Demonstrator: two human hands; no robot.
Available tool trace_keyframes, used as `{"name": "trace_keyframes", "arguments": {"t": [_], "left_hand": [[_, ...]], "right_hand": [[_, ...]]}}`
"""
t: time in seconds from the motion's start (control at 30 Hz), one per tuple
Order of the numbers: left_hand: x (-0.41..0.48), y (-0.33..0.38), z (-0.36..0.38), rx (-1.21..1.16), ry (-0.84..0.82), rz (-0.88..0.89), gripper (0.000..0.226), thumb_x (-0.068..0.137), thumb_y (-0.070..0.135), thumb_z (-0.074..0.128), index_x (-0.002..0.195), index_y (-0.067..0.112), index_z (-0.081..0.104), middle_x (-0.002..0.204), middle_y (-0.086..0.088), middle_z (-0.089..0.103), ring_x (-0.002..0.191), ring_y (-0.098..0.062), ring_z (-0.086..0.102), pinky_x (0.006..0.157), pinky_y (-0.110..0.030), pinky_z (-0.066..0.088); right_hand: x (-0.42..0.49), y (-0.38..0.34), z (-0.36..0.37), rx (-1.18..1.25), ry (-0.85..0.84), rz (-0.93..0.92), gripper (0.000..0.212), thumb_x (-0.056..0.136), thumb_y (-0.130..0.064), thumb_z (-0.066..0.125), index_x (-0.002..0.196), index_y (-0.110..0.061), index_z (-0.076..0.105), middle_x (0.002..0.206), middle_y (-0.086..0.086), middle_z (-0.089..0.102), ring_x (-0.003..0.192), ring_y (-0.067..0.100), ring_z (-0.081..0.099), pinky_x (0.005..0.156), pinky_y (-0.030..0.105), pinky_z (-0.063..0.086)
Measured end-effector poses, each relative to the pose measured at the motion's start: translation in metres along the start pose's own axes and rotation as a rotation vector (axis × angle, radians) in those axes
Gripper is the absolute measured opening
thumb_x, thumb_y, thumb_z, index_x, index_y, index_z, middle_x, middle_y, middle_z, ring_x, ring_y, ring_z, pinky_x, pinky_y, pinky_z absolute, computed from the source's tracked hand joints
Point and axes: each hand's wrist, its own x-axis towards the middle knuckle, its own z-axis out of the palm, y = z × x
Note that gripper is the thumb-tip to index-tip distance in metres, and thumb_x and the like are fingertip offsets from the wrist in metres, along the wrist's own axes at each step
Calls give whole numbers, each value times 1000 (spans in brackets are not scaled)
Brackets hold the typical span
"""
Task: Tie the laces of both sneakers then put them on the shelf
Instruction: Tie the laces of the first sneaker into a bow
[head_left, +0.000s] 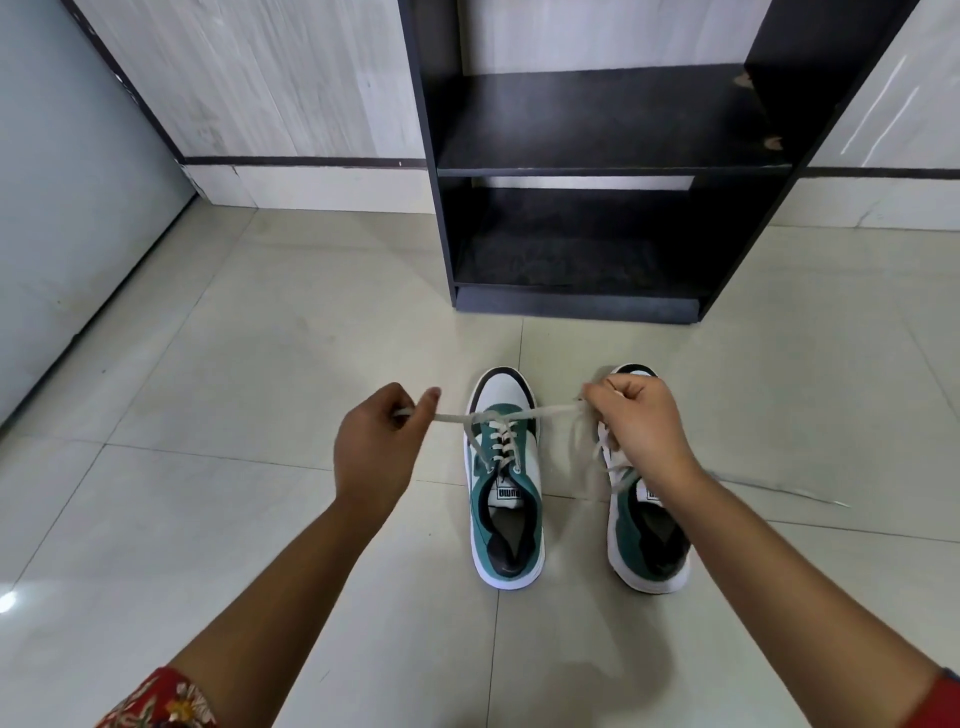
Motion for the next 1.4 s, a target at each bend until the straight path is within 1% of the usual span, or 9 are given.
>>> {"name": "trace_keyframes", "arguments": {"t": [0.1,0.2,0.3,0.4,0.5,0.63,0.93,1.27,1.4], "left_hand": [[2,-22,-1,74,47,-55,42,83,34,58,55,15,34,48,0,35,50,-20,33,50,-29,27],[3,-54,-1,247,-26,-183,27,79,26,54,61,13,39,53,-1,46,55,-28,47,53,-30,32],[-6,-79,0,517,-322,-230,7,77,29,58,81,23,55,84,2,65,80,-23,62,68,-31,43],[-15,-84,11,504,-410,-24,29,84,31,58,113,25,59,118,1,62,107,-21,58,89,-34,43],[-17,-66,27,226,-436,135,33,87,31,48,118,25,60,123,2,60,113,-18,54,94,-31,41],[-19,-51,42,189,-463,197,16,88,29,56,98,23,66,116,8,63,108,-12,57,89,-31,47],[-29,-51,48,224,-363,254,18,88,25,58,104,22,66,99,3,67,92,-17,59,78,-32,49],[-25,-59,34,356,-275,318,9,84,16,55,91,14,60,88,0,67,78,-22,60,64,-36,51],[-24,-63,37,302,-366,230,7,88,19,52,88,12,55,84,-1,69,77,-22,60,66,-36,50]], "right_hand": [[2,11,-11,-689,54,-44,40,78,-14,55,43,-23,37,49,-5,40,49,13,35,50,27,25],[-4,18,-19,-1230,42,-84,11,80,-16,51,81,-14,62,86,9,64,71,29,53,61,27,33],[-10,28,-16,-1432,-86,-66,22,78,-16,52,98,-17,61,103,6,66,98,28,60,71,28,35],[-10,35,-8,-1521,-155,-146,33,79,-22,53,112,-19,58,121,5,59,117,27,49,92,36,37],[-10,39,9,-1350,-244,-263,31,86,-33,48,113,-23,61,121,3,60,114,25,50,94,37,39],[-17,46,36,-919,-345,-119,29,83,-49,57,88,-21,64,98,-2,67,90,17,61,69,29,43],[-11,55,24,-384,-352,169,26,77,-29,70,59,-19,54,87,20,71,74,25,62,82,47,52],[-10,52,9,-464,-300,322,19,84,-3,51,66,-8,51,79,18,72,64,30,69,52,36,58],[-14,53,9,-667,-393,310,20,84,-15,50,67,-8,60,74,14,75,66,30,72,71,38,58]]}}
